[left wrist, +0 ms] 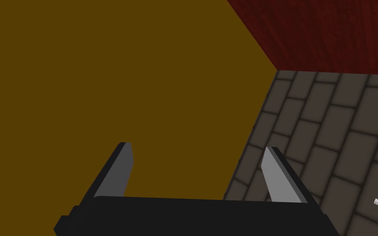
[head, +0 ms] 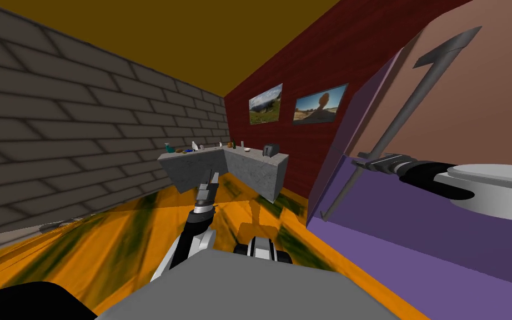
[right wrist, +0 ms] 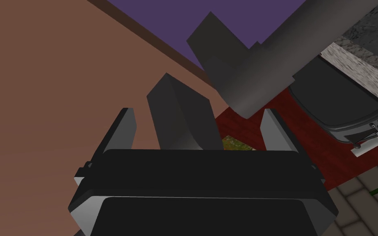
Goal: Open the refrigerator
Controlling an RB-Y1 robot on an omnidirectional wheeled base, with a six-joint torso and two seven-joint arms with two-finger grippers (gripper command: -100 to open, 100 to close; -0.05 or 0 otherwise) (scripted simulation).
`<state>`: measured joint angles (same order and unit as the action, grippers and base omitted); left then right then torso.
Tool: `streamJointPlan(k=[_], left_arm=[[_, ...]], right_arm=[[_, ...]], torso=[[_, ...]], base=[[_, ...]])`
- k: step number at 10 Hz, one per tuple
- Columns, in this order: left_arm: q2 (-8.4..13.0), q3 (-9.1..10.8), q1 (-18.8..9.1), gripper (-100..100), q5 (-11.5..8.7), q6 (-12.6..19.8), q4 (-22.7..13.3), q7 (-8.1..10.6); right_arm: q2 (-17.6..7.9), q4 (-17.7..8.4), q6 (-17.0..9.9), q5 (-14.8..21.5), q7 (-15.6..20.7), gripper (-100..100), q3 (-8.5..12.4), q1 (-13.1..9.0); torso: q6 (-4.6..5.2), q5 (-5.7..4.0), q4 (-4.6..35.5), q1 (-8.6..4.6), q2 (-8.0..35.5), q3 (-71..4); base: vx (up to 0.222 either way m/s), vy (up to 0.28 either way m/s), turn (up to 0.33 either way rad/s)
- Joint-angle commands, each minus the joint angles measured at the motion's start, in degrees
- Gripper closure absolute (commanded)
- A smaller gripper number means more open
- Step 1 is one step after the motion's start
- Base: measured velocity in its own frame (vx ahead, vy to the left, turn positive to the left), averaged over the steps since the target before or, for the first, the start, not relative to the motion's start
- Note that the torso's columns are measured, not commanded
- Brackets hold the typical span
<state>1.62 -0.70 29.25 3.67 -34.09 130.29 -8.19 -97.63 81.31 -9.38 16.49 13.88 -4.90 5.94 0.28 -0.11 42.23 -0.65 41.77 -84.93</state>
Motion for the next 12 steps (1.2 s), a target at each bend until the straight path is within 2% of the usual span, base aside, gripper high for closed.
streamJointPlan(k=[1, 3, 4, 7, 8, 9, 12], left_arm=[[0.0, -0.01, -0.03, 0, 0.0, 0.0, 0.0, 0.0], [0.0, 0.0, -0.01, 0, 0.0, 0.0, 0.0, 0.0], [0.0, 0.0, 0.01, 0, 0.0, 0.0, 0.0, 0.0], [0.0, 0.0, -0.04, 0, 0.0, 0.01, -0.01, 0.0], [0.0, 0.0, -0.03, 0, 0.0, 0.01, -0.01, 0.0], [0.01, 0.01, 0.0, 0, 0.0, 0.0, 0.0, 0.0], [0.0, 0.0, -0.03, 0, 0.0, 0.01, -0.01, 0.0]], right_arm=[[-1.0, -4.01, -1.11, -1.01, -0.51, -100, -0.86, 0.05], [-1.0, -4.71, -1.11, -1.01, -0.51, -100, -0.86, 0.05], [-1.52, -7.1, -1.9, -1.79, -1.07, -100, -1.51, 0.71], [-2.04, -12.14, -2.69, -2.58, -1.63, -100, -2.16, 1.36], [-2.04, -12.14, -2.69, -2.58, -1.63, -100, -2.16, 1.36], [-2.56, -14.84, -3.47, -3.36, -2.18, -100, -2.81, 2.02], [-3.08, -18.38, -4.26, -4.15, -2.74, -100, -3.46, 2.67]], torso=[[-0.3, -0.09, -0.04, -0.02, 0.26, 0.13], [0.05, 0.04, 0.08, 0.26, 0.35, 0.25], [0.23, 0.05, 0.11, 0.3, 0.4, 0.29], [-0.28, 0.05, 0.12, 0.43, 0.79, 0.51], [-0.21, 0.12, 0.12, 0.57, 0.62, 0.43], [0.06, 0.19, 0.1, 0.62, 0.37, 0.29], [-0.42, 0.15, 0.06, 0.8, 0.65, 0.43]], base=[[-0.146, -0.059, 0.371], [-0.047, -0.006, 0.06], [-0.105, 0.006, 0.327], [-0.193, -0.009, 0.395], [-0.089, 0.008, 0.144], [-0.133, 0.016, 0.405], [-0.177, 0.02, 0.356]])
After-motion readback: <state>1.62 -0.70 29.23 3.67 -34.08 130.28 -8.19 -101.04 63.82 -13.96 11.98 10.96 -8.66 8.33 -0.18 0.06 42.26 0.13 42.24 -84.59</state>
